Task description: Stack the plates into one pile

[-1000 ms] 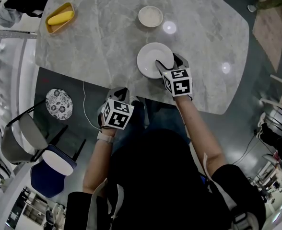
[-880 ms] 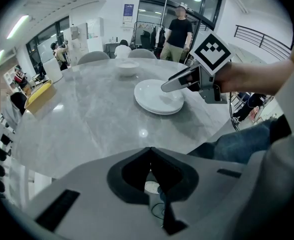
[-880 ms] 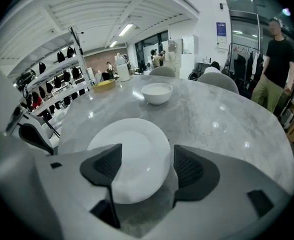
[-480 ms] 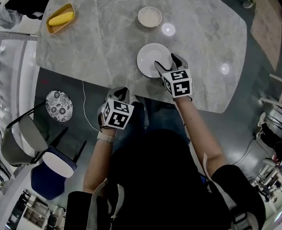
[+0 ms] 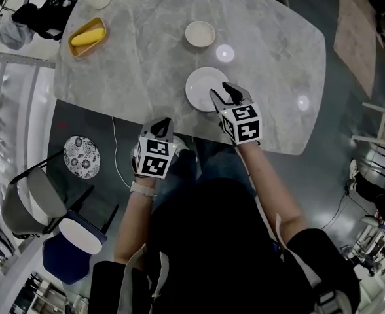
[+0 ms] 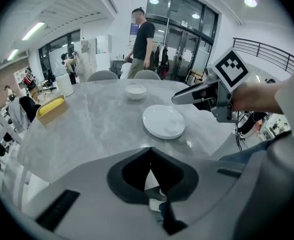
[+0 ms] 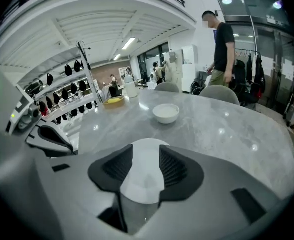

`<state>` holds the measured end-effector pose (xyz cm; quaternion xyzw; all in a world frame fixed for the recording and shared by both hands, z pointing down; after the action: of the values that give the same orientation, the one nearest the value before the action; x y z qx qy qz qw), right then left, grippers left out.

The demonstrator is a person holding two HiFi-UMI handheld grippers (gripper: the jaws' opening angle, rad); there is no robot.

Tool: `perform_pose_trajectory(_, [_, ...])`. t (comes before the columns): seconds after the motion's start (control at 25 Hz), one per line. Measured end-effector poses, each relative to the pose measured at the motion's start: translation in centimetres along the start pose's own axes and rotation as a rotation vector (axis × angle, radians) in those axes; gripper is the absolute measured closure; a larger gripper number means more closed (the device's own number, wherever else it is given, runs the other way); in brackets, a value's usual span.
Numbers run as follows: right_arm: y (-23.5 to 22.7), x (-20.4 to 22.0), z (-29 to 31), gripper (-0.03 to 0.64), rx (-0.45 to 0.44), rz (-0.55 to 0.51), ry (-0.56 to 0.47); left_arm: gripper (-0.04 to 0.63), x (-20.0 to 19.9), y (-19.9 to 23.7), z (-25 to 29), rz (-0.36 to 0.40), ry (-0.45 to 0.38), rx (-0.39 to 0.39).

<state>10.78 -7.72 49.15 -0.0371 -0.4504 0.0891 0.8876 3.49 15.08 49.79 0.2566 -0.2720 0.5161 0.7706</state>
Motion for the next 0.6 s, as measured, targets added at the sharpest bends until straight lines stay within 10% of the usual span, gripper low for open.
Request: perform_pose_trajectory(0.6, [6.6, -8.6, -9.1, 0.569, -0.085, -0.065, -0.197, 0.588, -7.5, 1.5, -10.2, 0.002, -0.322, -0.086])
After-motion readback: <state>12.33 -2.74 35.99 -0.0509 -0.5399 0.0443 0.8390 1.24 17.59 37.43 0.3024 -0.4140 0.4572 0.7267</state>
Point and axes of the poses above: the fingertips, and each gripper's own axes: z forward along the fingers, y to its left, x out of its underside, the point moved 10 cm from there along -z, backward along the fingers, and after that the axes turned 6 degrees about -y, right-handed, at the moved point
